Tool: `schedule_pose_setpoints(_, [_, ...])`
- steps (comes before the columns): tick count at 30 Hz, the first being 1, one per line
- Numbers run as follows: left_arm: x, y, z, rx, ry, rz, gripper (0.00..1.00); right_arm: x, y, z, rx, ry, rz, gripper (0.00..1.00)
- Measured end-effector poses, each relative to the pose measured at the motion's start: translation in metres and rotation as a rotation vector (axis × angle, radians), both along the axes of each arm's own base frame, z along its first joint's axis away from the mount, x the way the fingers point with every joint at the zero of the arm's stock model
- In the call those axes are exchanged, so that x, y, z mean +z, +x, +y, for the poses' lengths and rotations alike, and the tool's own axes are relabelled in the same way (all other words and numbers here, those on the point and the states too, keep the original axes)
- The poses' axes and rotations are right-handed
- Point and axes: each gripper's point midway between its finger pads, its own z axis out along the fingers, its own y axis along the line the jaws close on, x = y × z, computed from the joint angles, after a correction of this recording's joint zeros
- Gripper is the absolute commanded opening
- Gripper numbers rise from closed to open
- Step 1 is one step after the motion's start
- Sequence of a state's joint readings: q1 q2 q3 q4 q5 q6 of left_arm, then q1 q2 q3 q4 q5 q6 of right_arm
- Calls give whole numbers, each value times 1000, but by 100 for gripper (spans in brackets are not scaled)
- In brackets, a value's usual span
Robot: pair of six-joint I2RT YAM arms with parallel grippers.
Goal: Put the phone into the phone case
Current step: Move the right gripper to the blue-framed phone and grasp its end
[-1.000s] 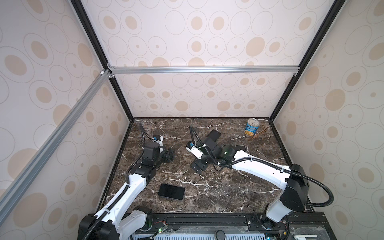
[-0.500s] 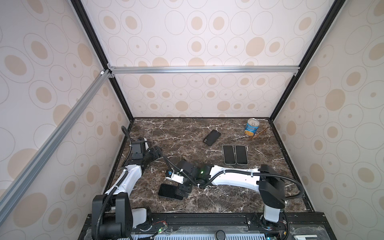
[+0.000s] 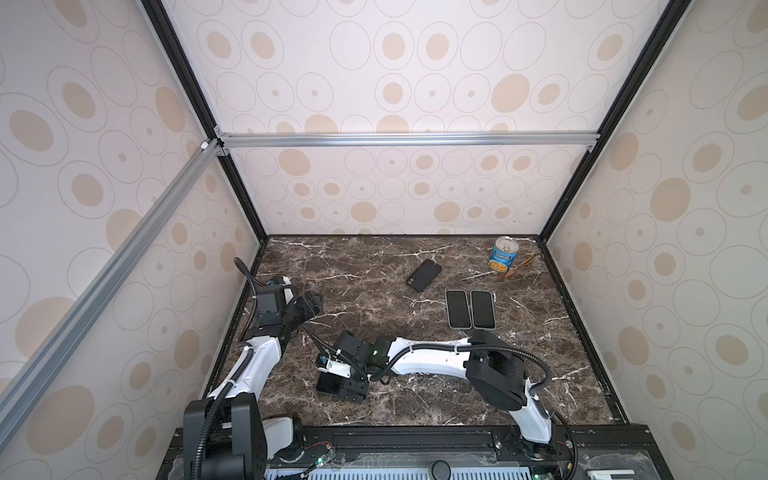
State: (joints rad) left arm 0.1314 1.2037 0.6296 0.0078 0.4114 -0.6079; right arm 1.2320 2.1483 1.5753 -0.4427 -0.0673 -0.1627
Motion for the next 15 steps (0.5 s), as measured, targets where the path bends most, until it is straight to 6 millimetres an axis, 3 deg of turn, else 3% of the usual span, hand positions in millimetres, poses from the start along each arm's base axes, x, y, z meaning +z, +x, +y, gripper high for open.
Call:
schedule_pose_setpoints(4, [2,1,2,3,-12,-8,80,-11,-2,1,10,-27,18,99])
schedule_pose_setpoints(9, [2,1,3,3,-19,-12,79,-10,-4,6,18,-26,36,100])
schedule_pose_setpoints(15, [1,1,3,4,-27,-12,79,-11,-2,12,17,-41,40,93])
